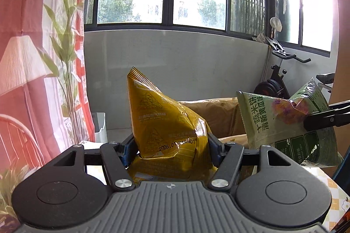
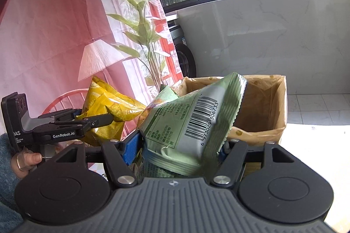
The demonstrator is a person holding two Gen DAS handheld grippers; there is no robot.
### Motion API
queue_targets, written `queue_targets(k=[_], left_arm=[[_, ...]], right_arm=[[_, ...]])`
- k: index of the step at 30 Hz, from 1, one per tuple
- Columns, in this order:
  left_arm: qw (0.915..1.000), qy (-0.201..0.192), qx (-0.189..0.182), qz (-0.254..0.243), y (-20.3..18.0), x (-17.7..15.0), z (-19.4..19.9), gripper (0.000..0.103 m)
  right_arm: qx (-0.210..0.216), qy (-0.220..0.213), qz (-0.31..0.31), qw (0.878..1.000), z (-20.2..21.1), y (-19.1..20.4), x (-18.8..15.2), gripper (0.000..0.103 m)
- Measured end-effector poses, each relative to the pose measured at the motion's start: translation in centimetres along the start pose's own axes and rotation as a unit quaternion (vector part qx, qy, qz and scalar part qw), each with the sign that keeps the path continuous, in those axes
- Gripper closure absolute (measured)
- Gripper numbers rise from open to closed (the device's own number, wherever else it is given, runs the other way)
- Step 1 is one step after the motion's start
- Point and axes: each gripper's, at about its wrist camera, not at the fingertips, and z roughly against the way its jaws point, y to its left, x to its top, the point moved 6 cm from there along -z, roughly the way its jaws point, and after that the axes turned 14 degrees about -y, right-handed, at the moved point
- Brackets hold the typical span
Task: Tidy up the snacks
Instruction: 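Lift both held bags and carry them over the box opening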
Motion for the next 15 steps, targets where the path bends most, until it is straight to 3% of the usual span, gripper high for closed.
queue_targets(k=[8, 15], left_arm=[[0.9984, -0.031, -0.017, -0.043, -2.7, 3.7, -2.3, 0.036], [0.9976, -0.024, -0.017, -0.063, -4.1, 4.8, -7.2, 0.036]], right_arm=[[-0.033, -0.008, 0.061, 0.998, -1.7, -0.5, 5.4, 0.035], [-0.072, 0.002, 0.071, 0.995, -6.3, -3.9, 8.1, 0.035]])
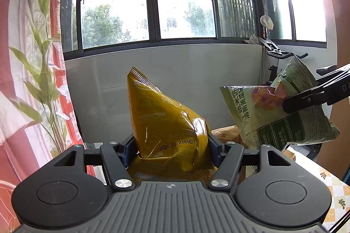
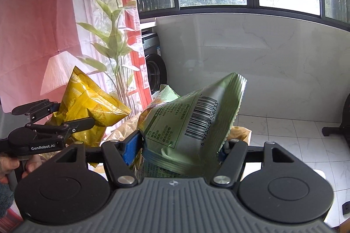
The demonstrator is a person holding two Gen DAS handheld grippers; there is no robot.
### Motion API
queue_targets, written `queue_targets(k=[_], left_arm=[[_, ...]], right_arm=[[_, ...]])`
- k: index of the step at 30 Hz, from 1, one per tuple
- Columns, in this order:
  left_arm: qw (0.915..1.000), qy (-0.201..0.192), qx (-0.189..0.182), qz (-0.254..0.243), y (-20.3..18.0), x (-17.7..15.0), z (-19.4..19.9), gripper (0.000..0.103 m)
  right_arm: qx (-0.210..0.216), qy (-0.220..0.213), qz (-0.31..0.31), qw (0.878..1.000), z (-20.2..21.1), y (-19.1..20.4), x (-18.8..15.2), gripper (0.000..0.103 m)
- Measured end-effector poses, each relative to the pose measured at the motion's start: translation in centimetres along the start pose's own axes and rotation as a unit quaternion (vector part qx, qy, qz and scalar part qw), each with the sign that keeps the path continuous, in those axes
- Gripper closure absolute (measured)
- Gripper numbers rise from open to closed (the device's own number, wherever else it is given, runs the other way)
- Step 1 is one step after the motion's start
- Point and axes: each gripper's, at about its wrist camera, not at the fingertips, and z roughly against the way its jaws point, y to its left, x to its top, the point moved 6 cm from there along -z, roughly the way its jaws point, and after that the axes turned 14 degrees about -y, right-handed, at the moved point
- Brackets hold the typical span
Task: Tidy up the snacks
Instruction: 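Lift both held bags and carry them over the box opening, then lower both bags into the box and open both tools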
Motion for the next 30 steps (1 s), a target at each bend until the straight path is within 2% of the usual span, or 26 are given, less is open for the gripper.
queue_targets(k=[4, 7, 10, 12, 15, 21, 25, 28, 30], left_arm=[[0.9991, 0.039, -0.013, 0.008, -0.2, -0.7, -4.1, 0.036], [0.9977, 0.067, -0.009, 0.003, -0.4, -2.1, -6.9, 0.036], [0.9945, 0.104, 0.003, -0.012, -1.1, -3.6, -9.1, 0.036], [0.9919, 0.127, -0.002, -0.007, -1.4, -4.8, -10.1, 0.036], [0.9895, 0.144, -0.006, -0.007, -1.8, -6.1, -11.0, 0.035], [0.9844, 0.17, 0.003, -0.044, -2.1, -7.8, -12.3, 0.035], [0.9835, 0.177, -0.005, -0.035, -1.7, -8.5, -12.8, 0.033], [0.9841, 0.174, 0.003, -0.036, -1.2, -8.7, -12.7, 0.018], [0.9849, 0.17, 0.005, -0.031, -1.1, -8.6, -12.5, 0.016]], right_arm=[[-0.012, 0.029, 0.015, 0.999, -3.7, -0.9, 0.2, 0.035], [-0.016, 0.066, 0.031, 0.997, -7.1, -1.5, -0.9, 0.035], [-0.024, 0.119, 0.027, 0.992, -10.4, -2.2, -3.2, 0.035], [-0.028, 0.161, 0.024, 0.986, -12.4, -2.4, -5.0, 0.035], [-0.025, 0.197, 0.039, 0.979, -14.3, -2.2, -6.9, 0.035], [-0.039, 0.23, 0.043, 0.972, -16.3, -2.8, -8.8, 0.035], [-0.051, 0.24, 0.044, 0.968, -17.3, -2.8, -9.2, 0.034], [-0.058, 0.241, 0.035, 0.968, -17.8, -3.0, -9.4, 0.027], [-0.063, 0.236, 0.03, 0.969, -17.4, -3.5, -9.4, 0.018]])
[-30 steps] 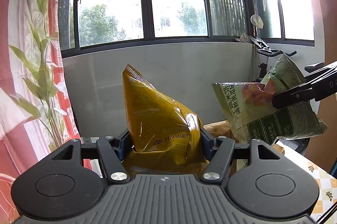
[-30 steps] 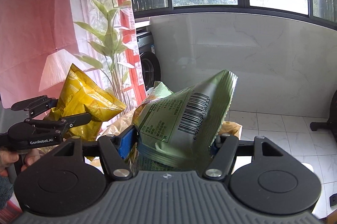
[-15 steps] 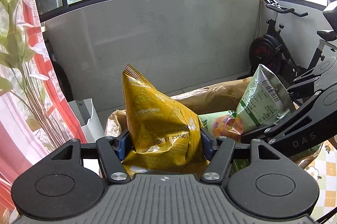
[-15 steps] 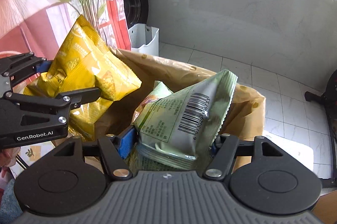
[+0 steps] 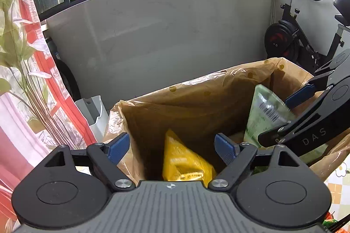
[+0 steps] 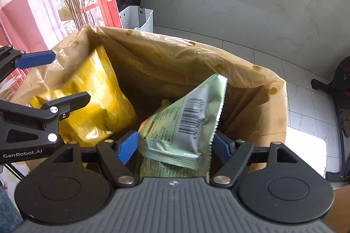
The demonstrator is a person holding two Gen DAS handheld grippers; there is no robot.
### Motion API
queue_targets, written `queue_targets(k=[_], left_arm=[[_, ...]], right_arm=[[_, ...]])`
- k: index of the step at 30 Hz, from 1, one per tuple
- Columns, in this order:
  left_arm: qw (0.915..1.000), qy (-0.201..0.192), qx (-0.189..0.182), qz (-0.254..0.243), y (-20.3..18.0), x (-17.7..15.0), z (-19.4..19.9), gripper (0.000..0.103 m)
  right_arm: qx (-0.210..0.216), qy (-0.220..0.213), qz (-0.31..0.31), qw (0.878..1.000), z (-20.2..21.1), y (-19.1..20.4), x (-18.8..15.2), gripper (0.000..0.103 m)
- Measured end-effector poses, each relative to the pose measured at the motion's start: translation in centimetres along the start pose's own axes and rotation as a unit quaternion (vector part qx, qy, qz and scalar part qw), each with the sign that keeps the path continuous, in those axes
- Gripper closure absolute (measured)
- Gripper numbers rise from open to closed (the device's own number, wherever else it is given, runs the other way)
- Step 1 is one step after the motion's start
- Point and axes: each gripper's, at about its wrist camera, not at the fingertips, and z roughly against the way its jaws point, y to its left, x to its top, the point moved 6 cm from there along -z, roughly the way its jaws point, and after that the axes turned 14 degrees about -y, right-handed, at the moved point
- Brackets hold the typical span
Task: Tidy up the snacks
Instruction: 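Lower both bags into the box and open both tools, then move both tools back down to the remaining snack packets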
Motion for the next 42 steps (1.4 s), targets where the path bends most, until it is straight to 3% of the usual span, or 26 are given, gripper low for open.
queue_targets(k=[8, 16, 22, 28, 33, 38, 42], left_arm=[[0.999, -0.028, -0.006, 0.036, 1.1, 1.2, 2.6, 0.017], [0.9905, -0.091, 0.001, 0.104, 3.9, 1.6, 9.7, 0.012], [0.9862, -0.106, 0.023, 0.125, 5.7, -0.8, 14.7, 0.011], [0.9836, -0.097, 0.044, 0.145, 6.1, -4.9, 17.5, 0.011], [0.9824, -0.075, 0.059, 0.161, 5.4, -8.8, 18.1, 0.011], [0.9792, -0.047, 0.064, 0.187, 4.7, -12.1, 17.7, 0.011], [0.9741, -0.033, 0.076, 0.211, 4.6, -14.5, 17.5, 0.011]], right_arm=[[0.017, -0.058, -0.009, 0.998, 4.0, -0.2, 0.9, 0.017], [0.064, -0.146, -0.017, 0.987, 10.6, 1.1, -0.6, 0.012], [0.078, -0.208, -0.026, 0.975, 14.8, 2.0, -3.0, 0.01], [0.071, -0.262, -0.033, 0.962, 17.3, 2.4, -6.1, 0.01], [0.056, -0.272, -0.076, 0.958, 17.5, 2.0, -9.3, 0.01], [0.04, -0.254, -0.106, 0.961, 16.3, 2.4, -13.1, 0.01], [-0.007, -0.245, -0.099, 0.964, 15.3, 3.0, -16.3, 0.011]])
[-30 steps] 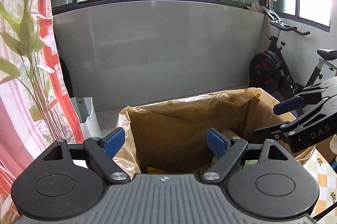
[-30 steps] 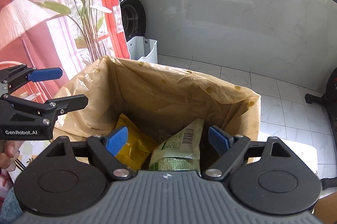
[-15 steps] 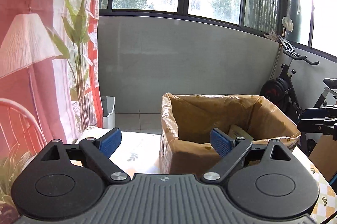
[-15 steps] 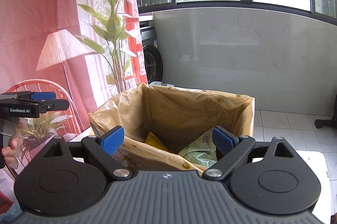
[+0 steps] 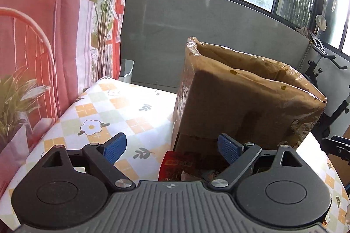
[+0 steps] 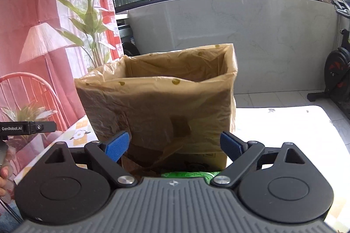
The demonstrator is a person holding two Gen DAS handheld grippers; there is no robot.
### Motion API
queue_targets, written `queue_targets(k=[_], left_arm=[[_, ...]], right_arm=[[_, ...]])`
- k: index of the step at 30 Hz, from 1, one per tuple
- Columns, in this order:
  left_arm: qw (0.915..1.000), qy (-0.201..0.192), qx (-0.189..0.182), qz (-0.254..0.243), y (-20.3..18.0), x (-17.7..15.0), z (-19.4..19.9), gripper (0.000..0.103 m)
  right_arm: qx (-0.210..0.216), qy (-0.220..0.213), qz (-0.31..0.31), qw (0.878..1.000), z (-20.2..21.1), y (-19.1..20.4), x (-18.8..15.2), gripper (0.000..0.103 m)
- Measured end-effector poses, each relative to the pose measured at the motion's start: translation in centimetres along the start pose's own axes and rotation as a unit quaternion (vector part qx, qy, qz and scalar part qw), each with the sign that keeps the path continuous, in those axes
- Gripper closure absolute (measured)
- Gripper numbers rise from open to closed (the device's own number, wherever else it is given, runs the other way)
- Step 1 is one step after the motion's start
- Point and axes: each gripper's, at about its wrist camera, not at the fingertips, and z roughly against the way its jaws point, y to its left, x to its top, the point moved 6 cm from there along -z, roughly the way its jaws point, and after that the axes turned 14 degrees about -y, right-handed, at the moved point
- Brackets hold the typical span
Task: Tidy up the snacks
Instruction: 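Move both tools back down to the remaining snack packets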
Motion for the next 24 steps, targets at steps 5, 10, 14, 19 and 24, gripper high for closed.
queue_targets(k=[5, 10, 14, 19, 24], left_arm=[[0.9997, 0.019, 0.013, 0.006, 0.7, -1.8, -0.1, 0.012], [0.9996, 0.022, 0.02, -0.005, 0.2, -2.5, -0.1, 0.012], [0.9995, 0.028, 0.015, -0.009, -0.3, -2.9, -0.4, 0.012], [0.9993, 0.032, 0.016, -0.012, -0.3, -3.4, -0.6, 0.012], [0.999, 0.038, 0.021, -0.007, 0.0, -3.8, -0.8, 0.012]], right_arm=[[-0.007, 0.036, -0.014, 0.999, -0.1, 0.0, -3.4, 0.011], [-0.018, 0.056, 0.009, 0.998, -1.1, 0.1, -4.3, 0.011], [-0.019, 0.085, 0.013, 0.996, -2.6, 0.4, -5.2, 0.011], [-0.034, 0.114, 0.014, 0.993, -4.6, 0.7, -6.0, 0.011], [-0.062, 0.163, 0.043, 0.984, -7.4, 0.6, -7.3, 0.011]])
